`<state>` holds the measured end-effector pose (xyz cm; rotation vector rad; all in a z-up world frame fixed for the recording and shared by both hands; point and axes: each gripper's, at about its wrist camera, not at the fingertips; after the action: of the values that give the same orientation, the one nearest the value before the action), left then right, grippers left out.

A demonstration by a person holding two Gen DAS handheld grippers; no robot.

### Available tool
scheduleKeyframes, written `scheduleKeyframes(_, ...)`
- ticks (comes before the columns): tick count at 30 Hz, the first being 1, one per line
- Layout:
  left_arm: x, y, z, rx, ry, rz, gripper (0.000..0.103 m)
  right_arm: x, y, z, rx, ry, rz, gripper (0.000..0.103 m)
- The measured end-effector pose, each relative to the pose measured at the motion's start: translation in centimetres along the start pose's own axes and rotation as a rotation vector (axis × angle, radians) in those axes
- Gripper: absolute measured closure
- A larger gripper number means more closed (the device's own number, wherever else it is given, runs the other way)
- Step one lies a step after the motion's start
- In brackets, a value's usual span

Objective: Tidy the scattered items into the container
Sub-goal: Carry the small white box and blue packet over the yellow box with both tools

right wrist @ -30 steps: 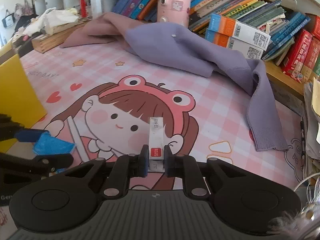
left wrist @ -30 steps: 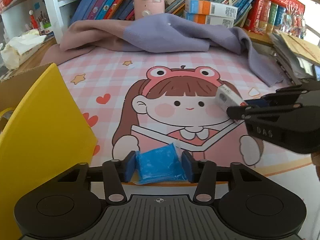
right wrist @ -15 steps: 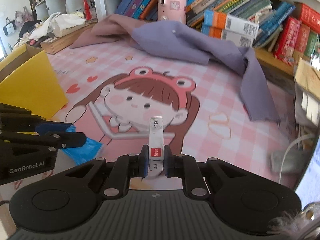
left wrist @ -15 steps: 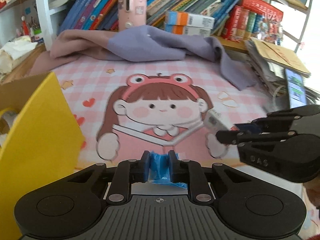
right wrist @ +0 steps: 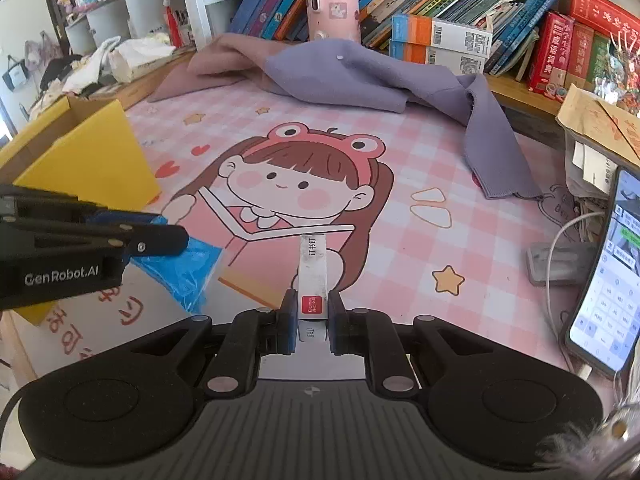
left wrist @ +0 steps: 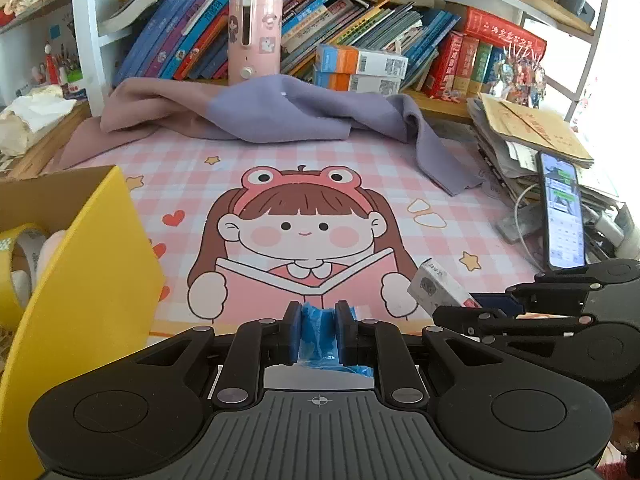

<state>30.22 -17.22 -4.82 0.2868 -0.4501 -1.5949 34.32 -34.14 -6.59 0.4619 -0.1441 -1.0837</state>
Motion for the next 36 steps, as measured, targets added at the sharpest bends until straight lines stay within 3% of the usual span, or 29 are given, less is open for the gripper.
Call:
scheduleKeyframes(13,0.0,-2.9,4.5,0.058,0.004,-0.016,0.087,-1.5,-3.0,4.0,0.054,0.003,-0.035,0.089)
scheduleKeyframes(27,-0.2,-6.3,8.2,0.120,-0.091,-0.051,0.088,-4.9,-6.5,7.3,0.093,-0.065,-0.059,0.089)
scheduleKeyframes(36,-2.6,-9.6,10.6,0.149,-0.152,-0.073,0.088,-9.1,-9.1,9.2,0.114,-0.134,-0.100,0.089)
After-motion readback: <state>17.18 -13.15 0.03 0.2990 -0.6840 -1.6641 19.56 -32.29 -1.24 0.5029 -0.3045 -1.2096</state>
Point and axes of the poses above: each gripper's, at about its wrist camera, not at the fingertips, and z roughly against the way its jaws point, x to its right, y to its top, and after that the axes turned 15 degrees about -x, right-handed
